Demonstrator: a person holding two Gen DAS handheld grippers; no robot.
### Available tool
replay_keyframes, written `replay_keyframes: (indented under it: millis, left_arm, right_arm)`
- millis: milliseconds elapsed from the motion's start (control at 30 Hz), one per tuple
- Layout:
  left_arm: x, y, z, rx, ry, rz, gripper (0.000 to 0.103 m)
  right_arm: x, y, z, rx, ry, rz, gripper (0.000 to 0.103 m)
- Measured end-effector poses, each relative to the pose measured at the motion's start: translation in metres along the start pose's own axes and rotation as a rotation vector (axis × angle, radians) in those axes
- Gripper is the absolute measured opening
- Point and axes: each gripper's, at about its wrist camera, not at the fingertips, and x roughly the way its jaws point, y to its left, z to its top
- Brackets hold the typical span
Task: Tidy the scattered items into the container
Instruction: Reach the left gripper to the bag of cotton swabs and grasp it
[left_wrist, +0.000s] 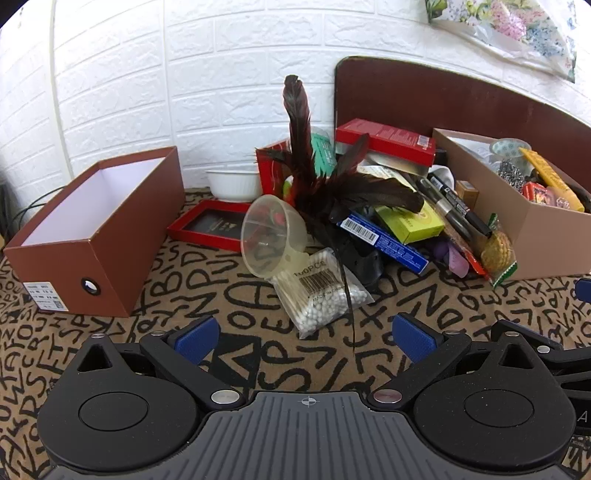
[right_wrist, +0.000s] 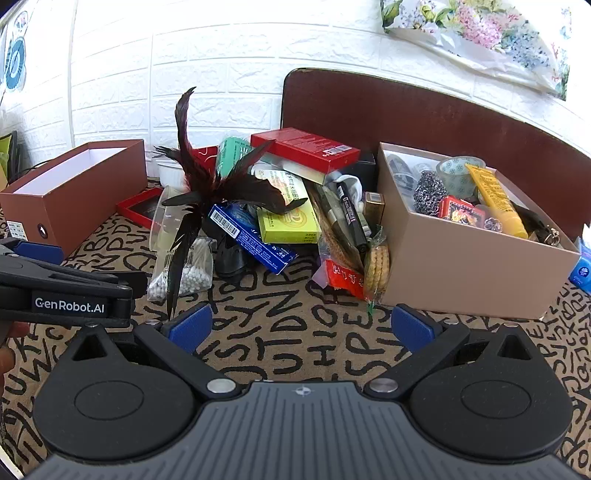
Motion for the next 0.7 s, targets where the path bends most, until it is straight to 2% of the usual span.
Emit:
replay_keyframes:
  millis: [400,700]
  left_arm:
    - [0.015,0.002,0.001,0.0,0.028,-0.013,0.103]
    - [0.042,0.022,0.003,-0.032,0.057,-0.04,0.103]
  right_arm:
    - [0.014,-0.001,0.0,0.018,0.021,0.021,0.103]
    - [0.044,0.003,-0.009,0.008,0.083,0.064,0.103]
